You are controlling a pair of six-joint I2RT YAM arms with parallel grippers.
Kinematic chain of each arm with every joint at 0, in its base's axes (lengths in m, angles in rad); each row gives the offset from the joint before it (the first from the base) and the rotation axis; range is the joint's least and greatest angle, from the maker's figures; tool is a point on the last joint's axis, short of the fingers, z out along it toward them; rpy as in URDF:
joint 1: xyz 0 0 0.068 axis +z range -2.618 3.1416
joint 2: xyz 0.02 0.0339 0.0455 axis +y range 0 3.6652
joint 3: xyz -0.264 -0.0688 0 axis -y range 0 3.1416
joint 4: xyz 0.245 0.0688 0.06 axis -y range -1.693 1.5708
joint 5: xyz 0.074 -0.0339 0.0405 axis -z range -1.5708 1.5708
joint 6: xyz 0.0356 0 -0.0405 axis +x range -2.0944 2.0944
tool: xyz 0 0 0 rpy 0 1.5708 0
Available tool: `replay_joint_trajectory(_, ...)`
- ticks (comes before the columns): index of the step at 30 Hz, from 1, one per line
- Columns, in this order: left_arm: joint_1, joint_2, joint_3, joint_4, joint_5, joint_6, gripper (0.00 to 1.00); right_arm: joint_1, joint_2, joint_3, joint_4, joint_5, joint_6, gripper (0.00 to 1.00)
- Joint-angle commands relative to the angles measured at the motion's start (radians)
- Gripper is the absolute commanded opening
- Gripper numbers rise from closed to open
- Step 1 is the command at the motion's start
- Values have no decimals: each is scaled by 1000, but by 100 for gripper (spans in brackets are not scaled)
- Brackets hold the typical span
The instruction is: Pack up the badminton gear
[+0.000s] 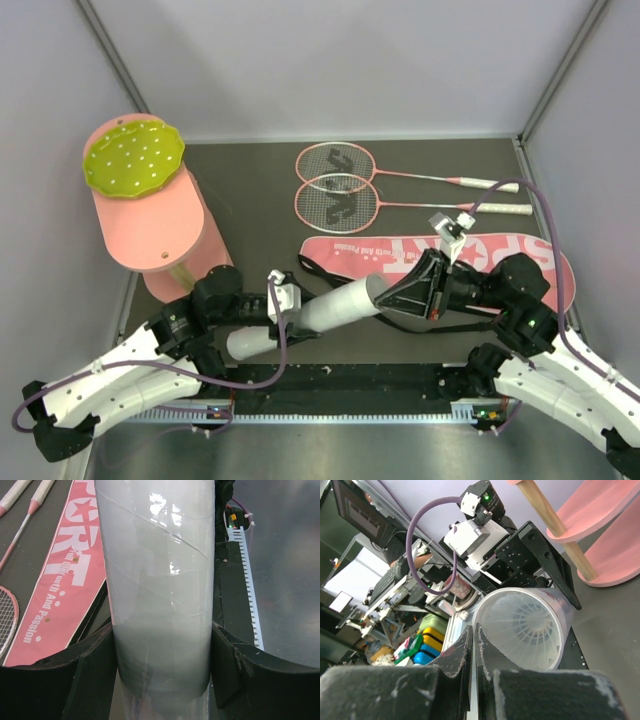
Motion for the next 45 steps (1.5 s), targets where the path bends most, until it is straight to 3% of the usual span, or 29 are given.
replay_joint_trajectory(1, -2, -19, 8, 112, 45, 20, 0, 12, 9, 13, 77, -51, 45, 0)
replay_joint_trajectory(18, -2, -73, -8, 209, 189, 28, 0, 11, 141, -60, 348, -169, 243, 0)
replay_joint_trajectory(27, -2, -130, -22, 234, 301, 71, 0, 12, 282, -68, 595, -337, 436, 0)
replay_joint_trajectory(32, -2, -137, -19, 304, 359, 34, 0, 27, 386, -89, 897, -380, 598, 0)
replay_joint_trajectory(39, -3, -96, -12, 410, 373, 14, 0, 67, 569, -82, 1190, -386, 729, 0)
replay_joint_trajectory(43, -3, -94, 0, 390, 365, 29, 0, 69, 597, -99, 1179, -418, 741, 0)
replay_joint_trajectory(45, -3, -102, 12, 340, 347, 55, 0, 69, 560, -100, 1051, -430, 679, 0)
